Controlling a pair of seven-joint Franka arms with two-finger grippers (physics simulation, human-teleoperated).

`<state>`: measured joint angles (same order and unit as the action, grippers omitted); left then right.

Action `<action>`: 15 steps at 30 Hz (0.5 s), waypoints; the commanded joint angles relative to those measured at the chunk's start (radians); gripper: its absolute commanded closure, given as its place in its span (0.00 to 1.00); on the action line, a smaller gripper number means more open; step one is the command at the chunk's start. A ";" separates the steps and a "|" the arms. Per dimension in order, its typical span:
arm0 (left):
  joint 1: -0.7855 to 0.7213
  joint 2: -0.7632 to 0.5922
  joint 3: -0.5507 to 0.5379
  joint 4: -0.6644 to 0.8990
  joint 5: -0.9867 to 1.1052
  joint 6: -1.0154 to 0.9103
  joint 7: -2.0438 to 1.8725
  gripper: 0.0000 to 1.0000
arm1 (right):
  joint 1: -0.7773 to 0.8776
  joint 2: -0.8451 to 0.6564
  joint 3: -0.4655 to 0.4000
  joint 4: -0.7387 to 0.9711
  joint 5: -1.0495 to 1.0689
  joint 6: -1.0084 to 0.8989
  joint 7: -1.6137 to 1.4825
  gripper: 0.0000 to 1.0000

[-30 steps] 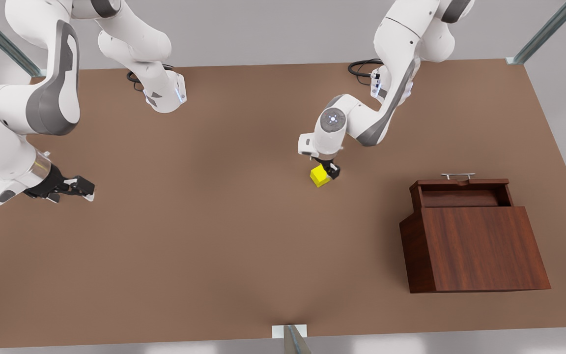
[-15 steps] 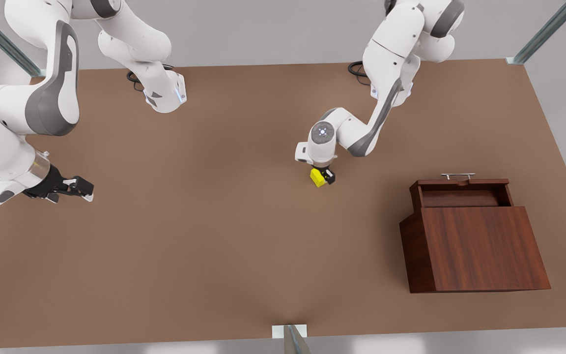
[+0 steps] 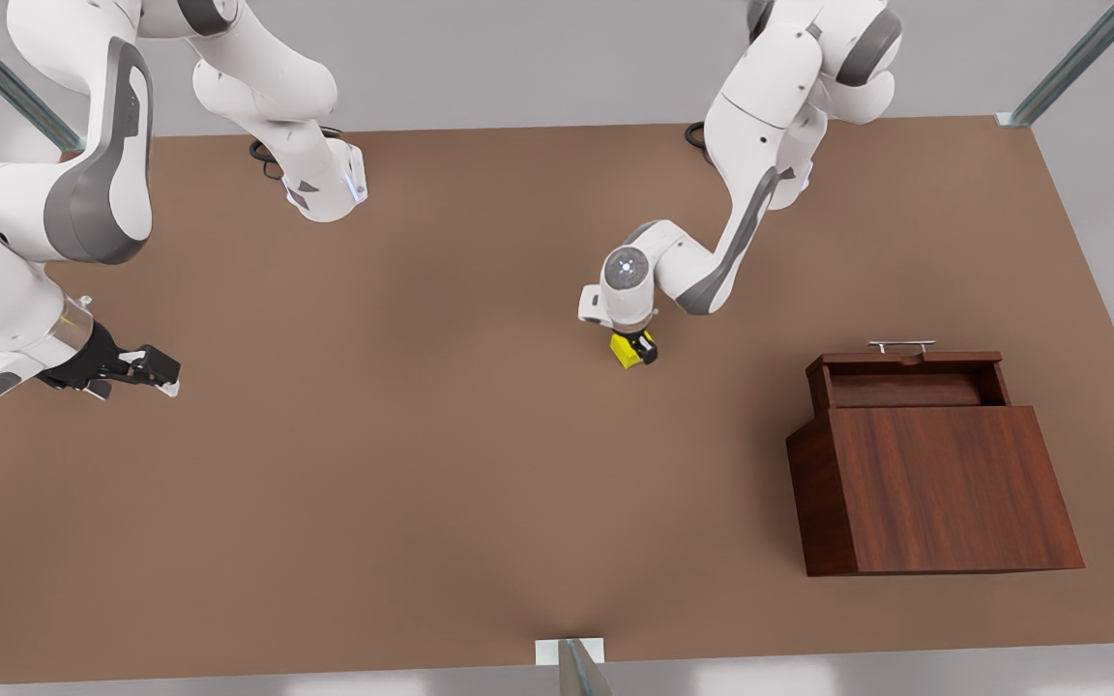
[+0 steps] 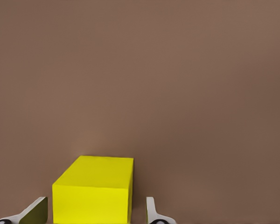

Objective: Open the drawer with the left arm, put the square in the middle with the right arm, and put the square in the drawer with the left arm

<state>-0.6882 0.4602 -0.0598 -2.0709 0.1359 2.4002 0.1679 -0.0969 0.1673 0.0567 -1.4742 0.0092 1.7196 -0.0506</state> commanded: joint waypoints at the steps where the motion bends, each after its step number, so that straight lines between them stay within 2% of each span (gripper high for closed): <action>1: 0.001 0.003 0.000 0.000 0.004 0.002 -0.001 0.00 | 0.000 0.000 0.000 0.000 0.000 0.002 0.000 0.00; 8: -0.001 0.025 0.002 -0.018 0.004 0.043 -0.010 0.00 | 0.000 0.001 0.000 0.002 0.002 0.002 0.000 0.00; 14: -0.005 0.028 0.002 -0.020 0.004 0.043 -0.016 0.27 | 0.000 0.000 0.000 0.000 0.000 0.002 0.000 0.00; 15: -0.005 0.028 0.002 -0.018 0.004 0.042 -0.016 0.28 | 0.000 0.000 0.000 0.002 0.000 0.002 0.000 0.00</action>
<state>-0.6934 0.4878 -0.0583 -2.0898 0.1391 2.4421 0.1519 -0.0967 0.1683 0.0567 -1.4742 0.0092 1.7211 -0.0506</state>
